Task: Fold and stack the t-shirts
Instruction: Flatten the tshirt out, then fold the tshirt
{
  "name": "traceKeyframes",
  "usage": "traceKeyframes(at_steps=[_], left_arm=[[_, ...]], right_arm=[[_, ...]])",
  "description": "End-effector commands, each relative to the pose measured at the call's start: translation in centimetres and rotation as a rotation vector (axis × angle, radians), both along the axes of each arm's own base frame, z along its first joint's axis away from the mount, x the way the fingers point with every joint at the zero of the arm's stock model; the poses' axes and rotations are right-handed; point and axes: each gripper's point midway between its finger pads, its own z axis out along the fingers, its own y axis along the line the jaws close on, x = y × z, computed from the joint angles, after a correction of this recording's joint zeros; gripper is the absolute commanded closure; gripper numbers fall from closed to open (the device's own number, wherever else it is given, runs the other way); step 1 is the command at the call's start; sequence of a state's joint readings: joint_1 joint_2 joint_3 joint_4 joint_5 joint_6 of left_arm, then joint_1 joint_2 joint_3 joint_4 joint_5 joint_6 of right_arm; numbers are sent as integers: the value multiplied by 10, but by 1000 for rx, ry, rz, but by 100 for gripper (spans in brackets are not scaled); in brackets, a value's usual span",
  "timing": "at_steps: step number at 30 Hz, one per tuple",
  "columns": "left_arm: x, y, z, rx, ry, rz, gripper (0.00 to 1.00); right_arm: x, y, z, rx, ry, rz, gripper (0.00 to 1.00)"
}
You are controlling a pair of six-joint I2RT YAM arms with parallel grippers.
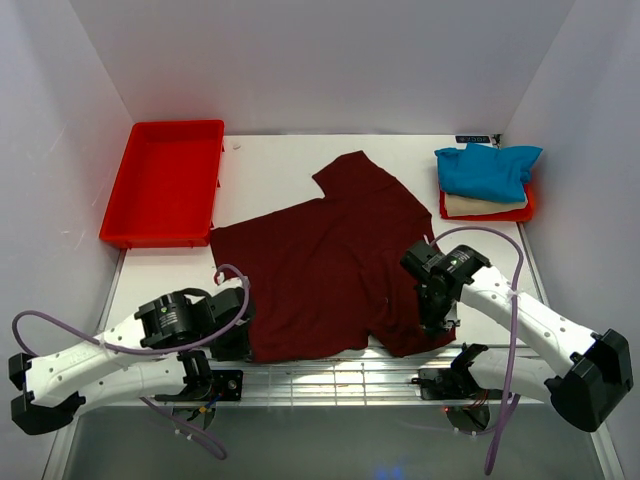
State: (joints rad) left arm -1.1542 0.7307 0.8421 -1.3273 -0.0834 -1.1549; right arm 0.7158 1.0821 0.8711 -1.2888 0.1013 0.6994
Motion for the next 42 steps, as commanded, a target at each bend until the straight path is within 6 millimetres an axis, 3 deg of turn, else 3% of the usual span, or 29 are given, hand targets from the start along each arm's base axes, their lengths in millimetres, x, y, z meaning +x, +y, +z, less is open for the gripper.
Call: traceKeyframes(at_steps=[1, 5, 15, 22, 33, 42], left_arm=[[-15, 18, -19, 141, 97, -16, 100], [-11, 24, -31, 209, 99, 21, 100], [0, 24, -32, 221, 59, 122, 100], [17, 35, -39, 226, -24, 270, 100], [33, 41, -43, 174, -85, 482, 100], [51, 47, -41, 170, -169, 593, 100]], right_arm=[[4, -9, 1, -64, -17, 5, 92], [5, -18, -5, -119, -11, 22, 92], [21, -32, -9, -248, -49, 17, 92], [60, -39, 0, -406, -149, 17, 92], [148, -18, 17, -547, -316, 69, 92], [189, -12, 20, -574, -371, 93, 92]])
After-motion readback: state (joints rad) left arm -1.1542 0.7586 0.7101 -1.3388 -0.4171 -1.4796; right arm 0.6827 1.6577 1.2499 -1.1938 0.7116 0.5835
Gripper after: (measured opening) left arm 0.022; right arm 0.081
